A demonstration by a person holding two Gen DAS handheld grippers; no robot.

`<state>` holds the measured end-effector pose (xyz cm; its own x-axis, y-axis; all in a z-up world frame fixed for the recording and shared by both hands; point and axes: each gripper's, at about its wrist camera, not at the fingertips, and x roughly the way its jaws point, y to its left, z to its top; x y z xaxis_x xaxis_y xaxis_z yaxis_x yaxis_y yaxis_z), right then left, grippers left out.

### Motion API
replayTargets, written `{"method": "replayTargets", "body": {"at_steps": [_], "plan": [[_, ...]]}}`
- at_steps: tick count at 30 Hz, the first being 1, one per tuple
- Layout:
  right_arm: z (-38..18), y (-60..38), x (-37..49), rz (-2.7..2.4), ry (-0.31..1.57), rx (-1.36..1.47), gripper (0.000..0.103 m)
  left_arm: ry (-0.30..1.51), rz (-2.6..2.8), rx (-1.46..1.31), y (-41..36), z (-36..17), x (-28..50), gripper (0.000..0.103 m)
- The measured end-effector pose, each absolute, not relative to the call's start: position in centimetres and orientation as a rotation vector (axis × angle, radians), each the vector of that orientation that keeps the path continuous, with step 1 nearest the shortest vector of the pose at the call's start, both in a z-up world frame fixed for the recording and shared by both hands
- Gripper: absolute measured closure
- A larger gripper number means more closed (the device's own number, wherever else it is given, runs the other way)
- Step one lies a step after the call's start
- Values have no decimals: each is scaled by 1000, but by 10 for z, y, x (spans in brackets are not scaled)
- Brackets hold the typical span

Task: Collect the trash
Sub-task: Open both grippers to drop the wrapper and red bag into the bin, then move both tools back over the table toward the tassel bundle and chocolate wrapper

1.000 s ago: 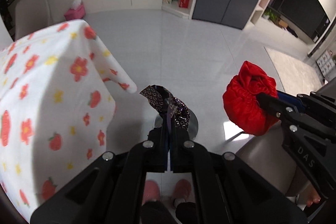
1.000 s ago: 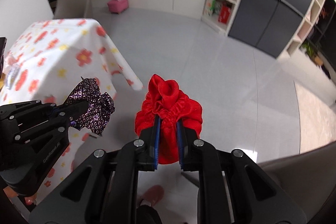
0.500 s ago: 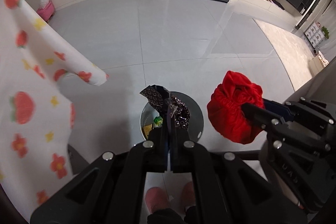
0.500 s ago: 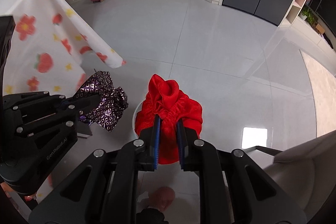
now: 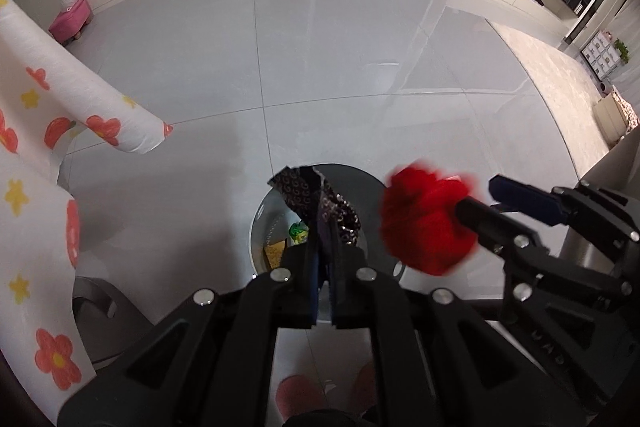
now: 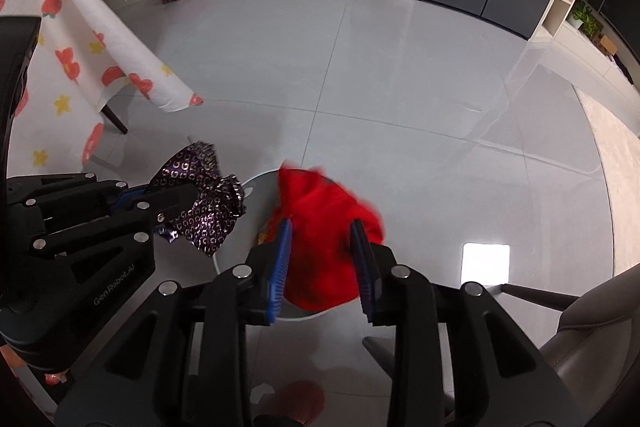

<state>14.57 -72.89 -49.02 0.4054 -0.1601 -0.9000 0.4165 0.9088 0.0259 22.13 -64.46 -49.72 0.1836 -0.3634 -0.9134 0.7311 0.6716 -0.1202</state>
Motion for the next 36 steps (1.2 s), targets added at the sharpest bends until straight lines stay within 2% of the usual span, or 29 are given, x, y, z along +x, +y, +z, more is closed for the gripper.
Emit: {"method": "replayTargets", "body": {"at_steps": [5,6,8,9,10,16,22,36], "plan": [[-490,-739,147,-381,1093,276,74,1172,-799,394,-647,-497,223,97],[-490,-740,147,-382,1094,280,74,1182,-806,391,-648,-497,224,93],[-488,-740,147,-383,1100,282,74,1196,-823,375,-648,-496,225,64],[-487,-740,147,-385,1101,282,74,1185,-821,367,-647,-494,226,44],[-485,-741,146,-387,1103,285,74,1169,-817,359,-647,-491,225,38],[-469,-742,138,-396,1125,294,74,1180,-802,374,-649,-472,224,38],[-426,-735,132,-388,1138,287,74,1180,-777,386,-638,-431,223,38],[-272,-697,122,-309,1120,204,72,1115,-671,324,-584,-276,214,34]]}}
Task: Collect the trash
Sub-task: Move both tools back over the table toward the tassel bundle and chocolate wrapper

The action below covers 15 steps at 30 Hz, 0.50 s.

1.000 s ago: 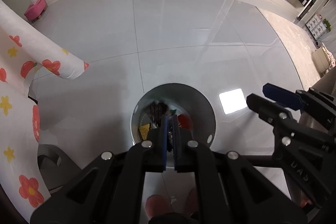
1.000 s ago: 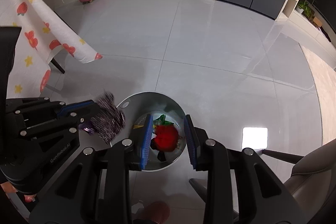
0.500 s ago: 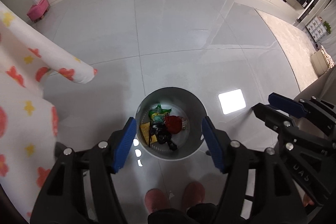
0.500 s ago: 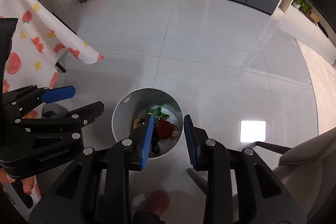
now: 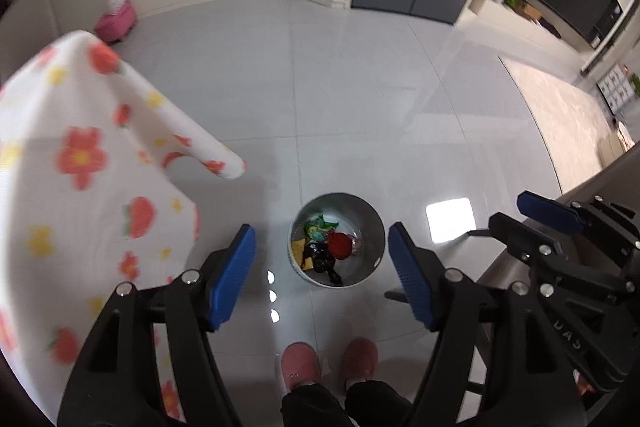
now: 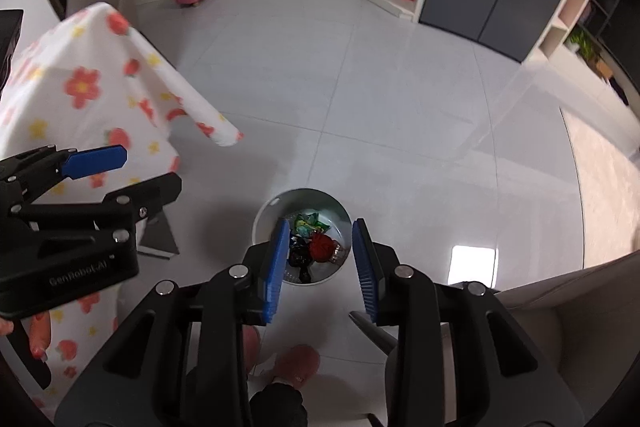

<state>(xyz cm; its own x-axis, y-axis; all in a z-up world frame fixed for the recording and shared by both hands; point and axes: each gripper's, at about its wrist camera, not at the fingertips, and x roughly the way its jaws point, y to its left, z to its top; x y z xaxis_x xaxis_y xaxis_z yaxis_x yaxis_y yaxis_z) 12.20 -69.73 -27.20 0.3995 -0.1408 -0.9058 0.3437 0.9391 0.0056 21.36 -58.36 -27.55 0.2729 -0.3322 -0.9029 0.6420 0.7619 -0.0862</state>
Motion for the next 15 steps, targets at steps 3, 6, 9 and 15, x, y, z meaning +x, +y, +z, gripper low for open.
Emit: {"method": "replayTargets", "body": {"at_steps": [3,6,9,15], "plan": [[-240,-685,121,-276,1102,160,72,1087,-629,312,-566,-247,209,34],[-217,-672,122,-217,1083,132,71,1074,-567,272,-544,-221,204,33],[-198,-650,127,-133,1059,78,71,1055,-490,226,-513,-203,199,33],[-177,-586,146,71,1031,4,71,1031,-292,118,-436,-174,187,32]]}}
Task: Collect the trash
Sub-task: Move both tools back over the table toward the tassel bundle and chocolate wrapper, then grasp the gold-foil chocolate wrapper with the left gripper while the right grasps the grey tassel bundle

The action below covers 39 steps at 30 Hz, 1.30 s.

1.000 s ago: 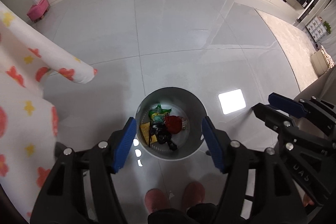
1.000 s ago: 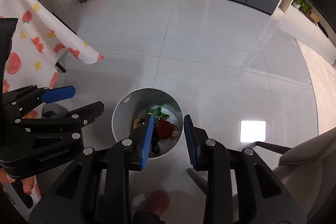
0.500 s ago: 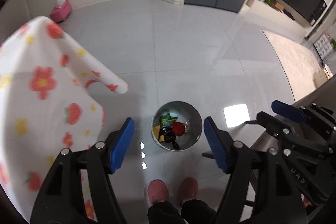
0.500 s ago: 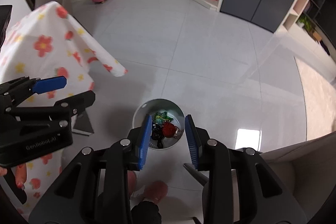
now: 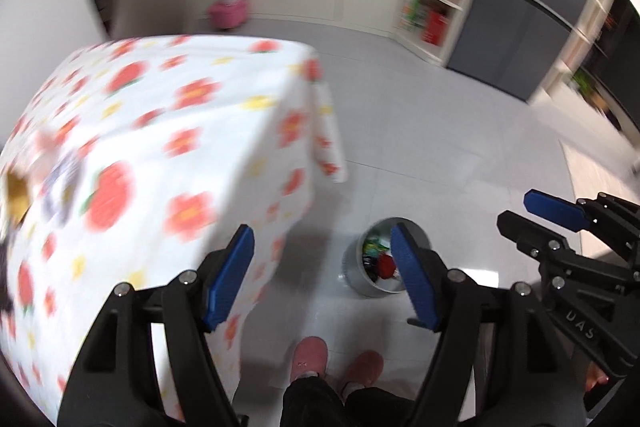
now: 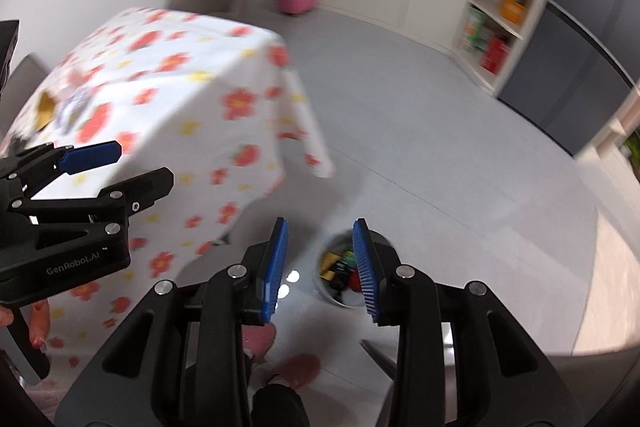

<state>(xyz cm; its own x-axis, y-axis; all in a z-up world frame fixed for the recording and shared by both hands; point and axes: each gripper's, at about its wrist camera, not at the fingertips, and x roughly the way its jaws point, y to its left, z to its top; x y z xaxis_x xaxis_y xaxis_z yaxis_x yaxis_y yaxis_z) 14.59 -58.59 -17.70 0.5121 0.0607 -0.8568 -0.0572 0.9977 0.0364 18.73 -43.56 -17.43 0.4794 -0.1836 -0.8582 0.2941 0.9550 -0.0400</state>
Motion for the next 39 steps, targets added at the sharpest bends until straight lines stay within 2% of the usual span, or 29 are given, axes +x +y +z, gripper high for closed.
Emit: {"method": "replayTargets", "body": {"at_steps": [10,23,32,39], "plan": [[-138,-438,165,407,949,-179,71,978,43,-66,-288,-140,142,32],[-116,-233,165,648,904,-279,71,906,291,-188,-80,-109,102,32],[-124,-109,162,766,889,-351,71,898,443,-274,46,-119,78,32],[-136,-37,177,819,879,-394,71,910,492,-296,95,-137,86,32]]}}
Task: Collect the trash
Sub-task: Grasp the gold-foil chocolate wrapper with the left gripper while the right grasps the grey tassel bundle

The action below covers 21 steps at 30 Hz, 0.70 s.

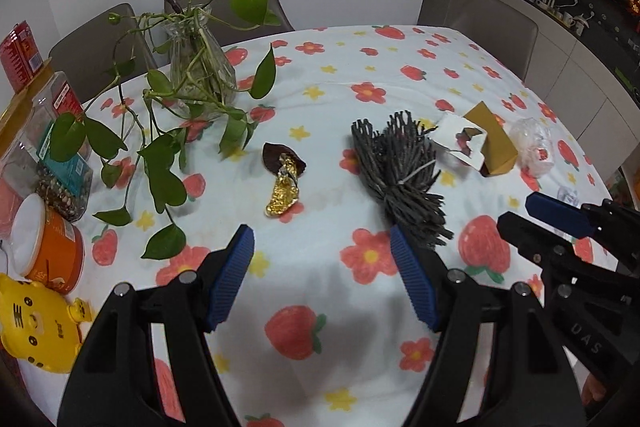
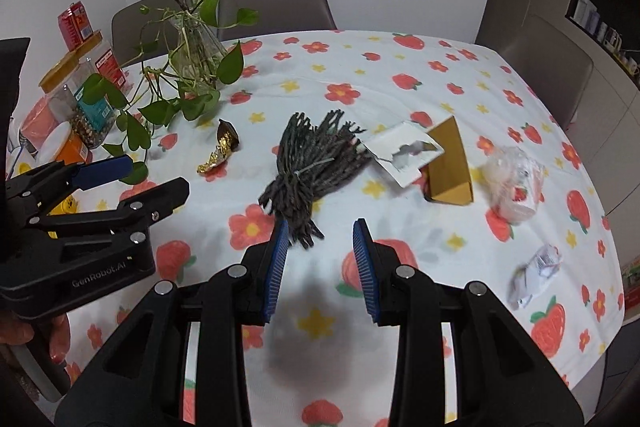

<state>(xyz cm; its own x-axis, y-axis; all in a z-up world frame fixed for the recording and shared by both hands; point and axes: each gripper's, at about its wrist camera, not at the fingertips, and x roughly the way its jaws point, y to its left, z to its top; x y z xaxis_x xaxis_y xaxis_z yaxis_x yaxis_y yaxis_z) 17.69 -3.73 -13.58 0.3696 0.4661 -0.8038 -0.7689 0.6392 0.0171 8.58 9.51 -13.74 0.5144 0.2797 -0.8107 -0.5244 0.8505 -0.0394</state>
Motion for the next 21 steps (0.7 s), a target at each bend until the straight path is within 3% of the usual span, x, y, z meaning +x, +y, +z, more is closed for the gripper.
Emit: {"method": "replayTargets", "body": {"at_steps": [12,21], "plan": [[-184,14,207,826,965,-449,71,983,488,-289,143,-190,126,34],[-212,36,211,835,1020,-479,68,1041,448,-305,162,-220,141,66]]}}
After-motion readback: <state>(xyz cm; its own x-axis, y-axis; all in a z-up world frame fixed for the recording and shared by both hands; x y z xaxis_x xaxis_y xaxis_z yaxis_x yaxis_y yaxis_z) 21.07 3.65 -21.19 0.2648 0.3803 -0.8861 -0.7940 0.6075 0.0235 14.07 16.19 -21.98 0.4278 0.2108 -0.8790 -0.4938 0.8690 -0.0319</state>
